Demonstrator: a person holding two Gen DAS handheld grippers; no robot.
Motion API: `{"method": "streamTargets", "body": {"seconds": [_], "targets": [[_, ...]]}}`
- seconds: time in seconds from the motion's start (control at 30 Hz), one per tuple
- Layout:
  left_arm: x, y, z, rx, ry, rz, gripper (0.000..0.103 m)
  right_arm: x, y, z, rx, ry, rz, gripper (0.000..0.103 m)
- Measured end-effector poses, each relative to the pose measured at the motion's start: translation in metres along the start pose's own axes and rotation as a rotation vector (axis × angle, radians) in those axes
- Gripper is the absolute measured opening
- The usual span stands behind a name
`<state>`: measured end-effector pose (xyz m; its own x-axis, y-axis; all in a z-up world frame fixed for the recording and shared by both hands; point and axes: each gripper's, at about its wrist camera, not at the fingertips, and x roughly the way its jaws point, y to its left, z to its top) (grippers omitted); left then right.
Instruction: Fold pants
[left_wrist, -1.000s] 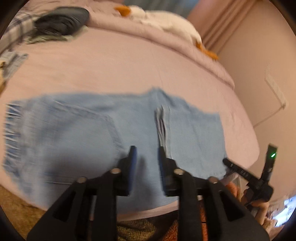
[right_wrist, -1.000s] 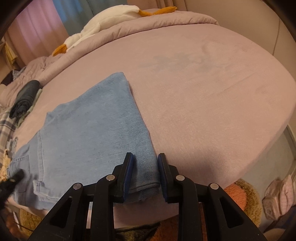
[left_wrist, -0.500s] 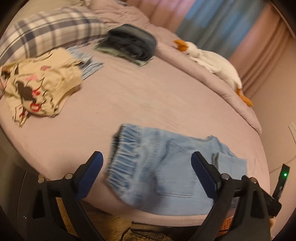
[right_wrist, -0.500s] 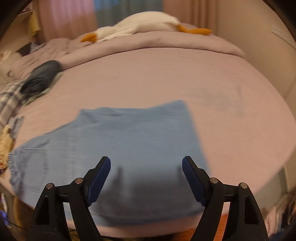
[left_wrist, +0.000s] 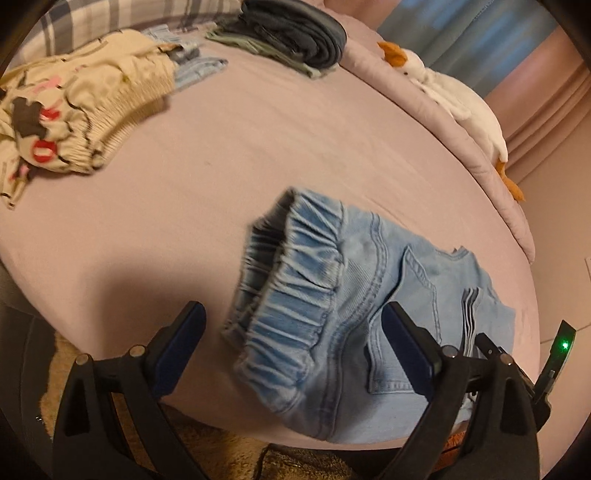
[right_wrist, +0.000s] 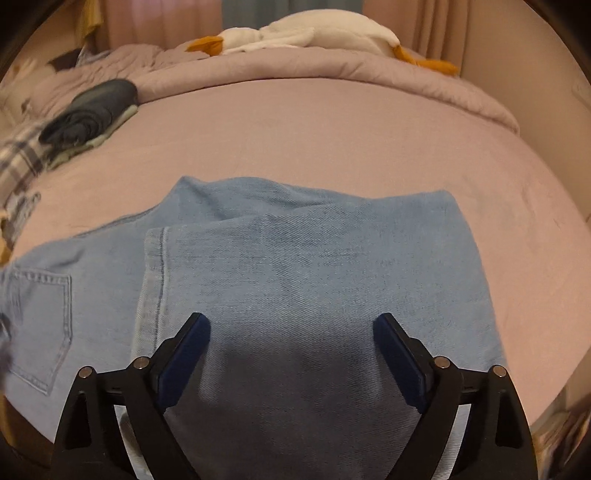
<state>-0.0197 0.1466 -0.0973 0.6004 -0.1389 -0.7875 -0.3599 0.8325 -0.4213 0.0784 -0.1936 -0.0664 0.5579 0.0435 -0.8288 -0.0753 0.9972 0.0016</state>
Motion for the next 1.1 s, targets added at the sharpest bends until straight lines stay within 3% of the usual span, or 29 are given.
{"method": "streamTargets", "body": {"seconds": [0.17,0.67,0.83,1.0,1.03,1.1], "targets": [[0.007,-0.004,-0.001,0.027,0.002,0.037,0.097,-0.002,0.002,-0.004,-0.017,-0.02,-0.006,0.093],[0.017,-0.007,-0.002,0.049,-0.001,0.044,0.1,-0.002,0.003,-0.004,-0.016,-0.028,0.006,0.095],[0.017,-0.015,-0.005,0.08,-0.007,0.047,0.083,-0.002,0.005,-0.004,-0.016,-0.028,0.001,0.096],[0.014,-0.009,-0.004,0.009,0.012,-0.066,0.06,-0.002,0.006,-0.005,-0.013,-0.028,0.001,0.097],[0.014,-0.007,-0.003,-0.026,0.024,-0.118,0.05,-0.002,0.006,-0.005,-0.012,-0.029,0.002,0.097],[0.01,-0.01,-0.003,-0.05,0.023,-0.136,0.048,-0.002,0.005,-0.004,-0.012,-0.028,0.004,0.097]]}}
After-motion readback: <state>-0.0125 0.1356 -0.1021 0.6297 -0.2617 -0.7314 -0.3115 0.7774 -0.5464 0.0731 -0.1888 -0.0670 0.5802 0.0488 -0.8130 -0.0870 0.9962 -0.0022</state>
